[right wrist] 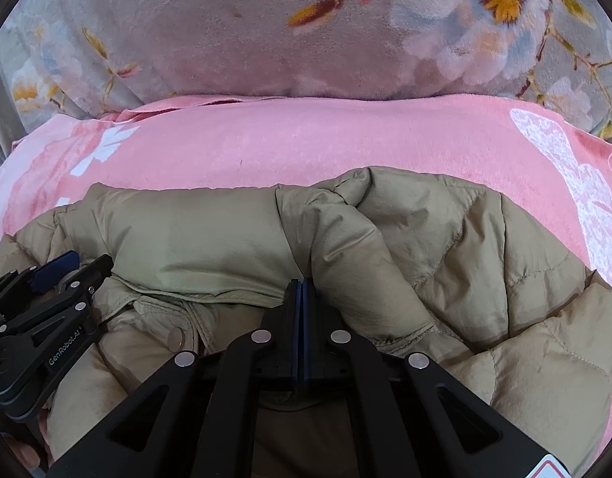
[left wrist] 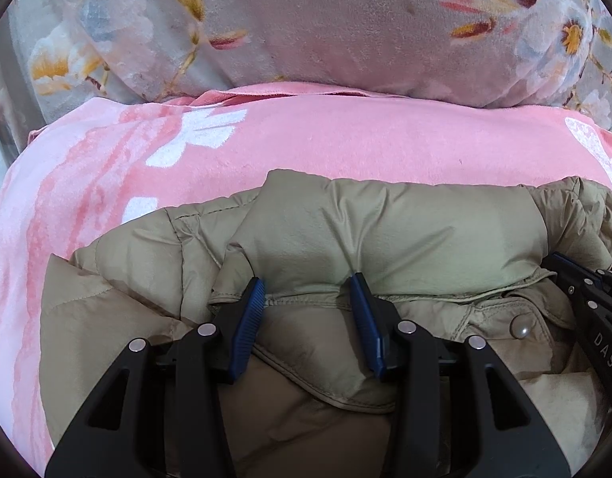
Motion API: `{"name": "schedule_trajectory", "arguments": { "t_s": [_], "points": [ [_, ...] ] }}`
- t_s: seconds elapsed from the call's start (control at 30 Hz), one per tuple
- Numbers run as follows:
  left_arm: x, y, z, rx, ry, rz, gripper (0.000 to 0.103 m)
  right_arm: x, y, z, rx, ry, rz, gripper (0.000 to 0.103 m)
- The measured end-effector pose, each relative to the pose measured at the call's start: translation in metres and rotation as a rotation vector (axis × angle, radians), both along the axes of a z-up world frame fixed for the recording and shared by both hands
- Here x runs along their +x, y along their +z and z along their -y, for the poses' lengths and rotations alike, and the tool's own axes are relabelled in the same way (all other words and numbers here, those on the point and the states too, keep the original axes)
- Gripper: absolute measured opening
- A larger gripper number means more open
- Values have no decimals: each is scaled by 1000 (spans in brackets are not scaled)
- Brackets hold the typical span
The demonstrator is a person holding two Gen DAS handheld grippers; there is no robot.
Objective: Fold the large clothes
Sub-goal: 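Press the folded jacket down with both grippers and release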
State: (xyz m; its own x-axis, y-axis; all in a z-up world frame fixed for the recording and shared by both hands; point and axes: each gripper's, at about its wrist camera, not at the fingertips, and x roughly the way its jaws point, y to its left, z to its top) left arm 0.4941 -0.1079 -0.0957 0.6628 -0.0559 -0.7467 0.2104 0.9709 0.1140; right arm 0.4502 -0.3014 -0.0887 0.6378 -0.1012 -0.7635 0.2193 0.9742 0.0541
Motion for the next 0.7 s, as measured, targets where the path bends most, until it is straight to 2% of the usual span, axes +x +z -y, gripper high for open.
{"name": "schedule_trajectory", "arguments": {
  "t_s": [0.7],
  "points": [
    [-2, -3, 7, 70, -3, 20, 43, 2, -1, -1, -23, -1, -9, 0]
  ]
}}
